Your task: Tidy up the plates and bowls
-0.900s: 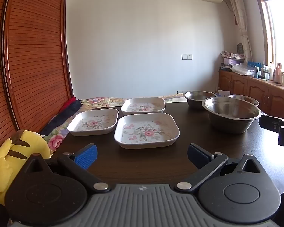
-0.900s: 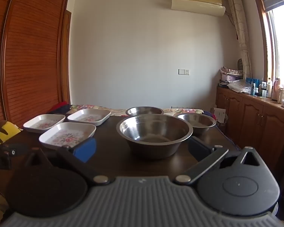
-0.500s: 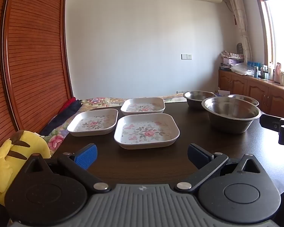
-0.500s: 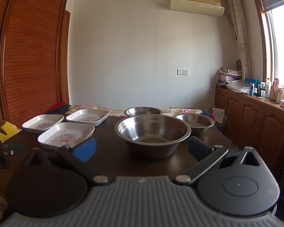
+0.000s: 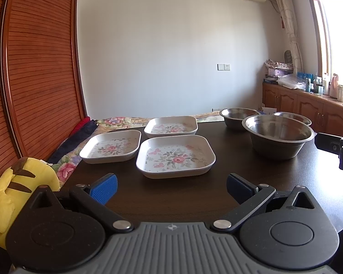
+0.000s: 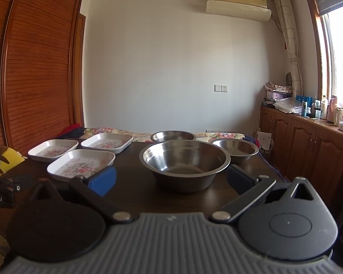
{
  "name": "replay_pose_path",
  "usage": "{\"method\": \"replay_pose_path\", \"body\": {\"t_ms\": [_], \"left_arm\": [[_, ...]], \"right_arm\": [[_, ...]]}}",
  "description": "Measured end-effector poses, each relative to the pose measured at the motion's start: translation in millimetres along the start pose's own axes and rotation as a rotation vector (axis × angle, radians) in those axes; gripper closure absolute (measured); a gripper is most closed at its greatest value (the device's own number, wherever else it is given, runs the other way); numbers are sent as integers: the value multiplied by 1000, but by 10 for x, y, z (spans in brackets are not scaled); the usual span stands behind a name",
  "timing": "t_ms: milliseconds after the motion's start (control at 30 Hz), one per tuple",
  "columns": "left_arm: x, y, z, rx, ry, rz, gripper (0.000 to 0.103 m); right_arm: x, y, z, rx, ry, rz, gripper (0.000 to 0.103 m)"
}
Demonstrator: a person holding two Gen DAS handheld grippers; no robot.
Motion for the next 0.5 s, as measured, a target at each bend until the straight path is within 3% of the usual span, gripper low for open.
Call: {"method": "replay_pose_path", "body": {"t_ms": [500], "left_arm": [[12, -26, -22, -1, 3, -2, 0]], "right_arm": [[2, -1, -7, -1, -1, 2, 0]]}}
Point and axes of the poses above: each gripper's, at about its wrist camera, not at the fingertips, and x roughly against the way its jaws point, z to its left, y to its top, the point moved 6 cm from there along -x, roughly the way its jaws point, and after that the axes turned 6 degrees about x, right-handed, at the moved point
